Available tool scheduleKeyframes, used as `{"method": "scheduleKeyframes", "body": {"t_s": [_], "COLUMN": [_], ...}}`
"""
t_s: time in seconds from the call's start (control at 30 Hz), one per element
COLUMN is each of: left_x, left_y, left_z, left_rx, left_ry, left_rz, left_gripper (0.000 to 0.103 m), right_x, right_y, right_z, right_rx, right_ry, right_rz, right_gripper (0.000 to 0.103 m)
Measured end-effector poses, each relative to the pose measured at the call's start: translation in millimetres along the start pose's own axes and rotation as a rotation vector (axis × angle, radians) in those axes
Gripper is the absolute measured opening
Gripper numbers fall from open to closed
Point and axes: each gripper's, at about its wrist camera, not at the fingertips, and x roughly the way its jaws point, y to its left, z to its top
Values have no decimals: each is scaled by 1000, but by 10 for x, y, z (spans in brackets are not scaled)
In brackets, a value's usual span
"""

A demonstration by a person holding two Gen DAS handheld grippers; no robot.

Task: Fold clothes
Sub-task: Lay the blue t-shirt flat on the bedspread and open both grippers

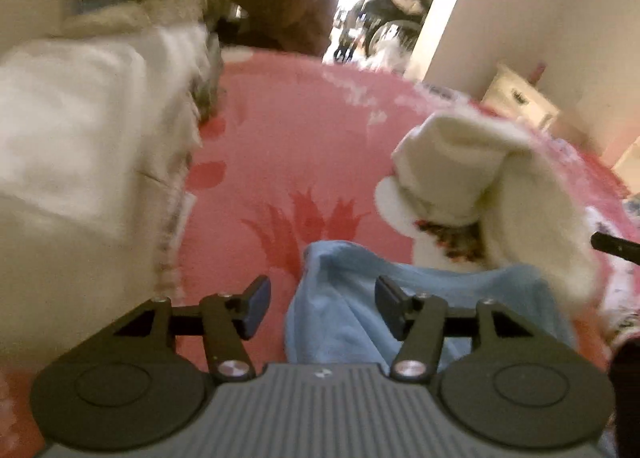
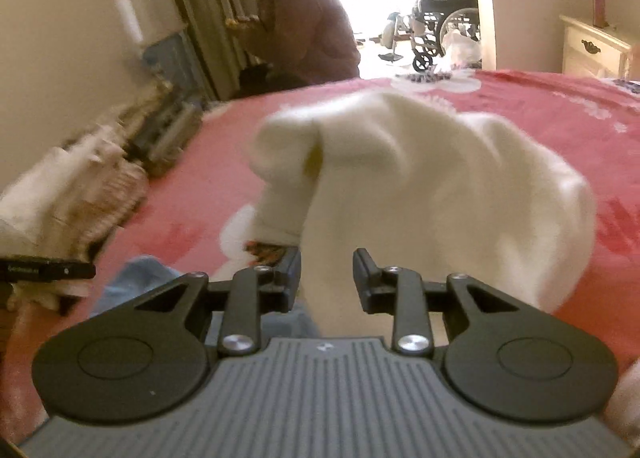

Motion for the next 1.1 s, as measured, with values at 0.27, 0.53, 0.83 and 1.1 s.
{"method": "scheduleKeyframes", "body": {"t_s": [0.27, 0.53, 0.83, 1.1], "left_x": [-2429, -2875, -1402, -1296], "left_y": [392, 229, -588, -633], "left_z": [240, -336, -2601, -2810], "left_rx": [-75, -2, 284, 341], "left_ry": [-228, -30, 478, 451], "left_rz": [-33, 17, -148, 10], "left_gripper": [59, 66, 47, 4], "right_x": [-1256, -1770, -1687, -1790], "right_y": [435, 861, 1445, 1562], "right_z": [-76, -470, -1683, -2020], "right_rx": [19, 18, -137, -126], "right_ry": [-76, 36, 440, 456], "right_rz": [235, 333, 316, 296], "right_gripper": [29, 31, 31, 31]}}
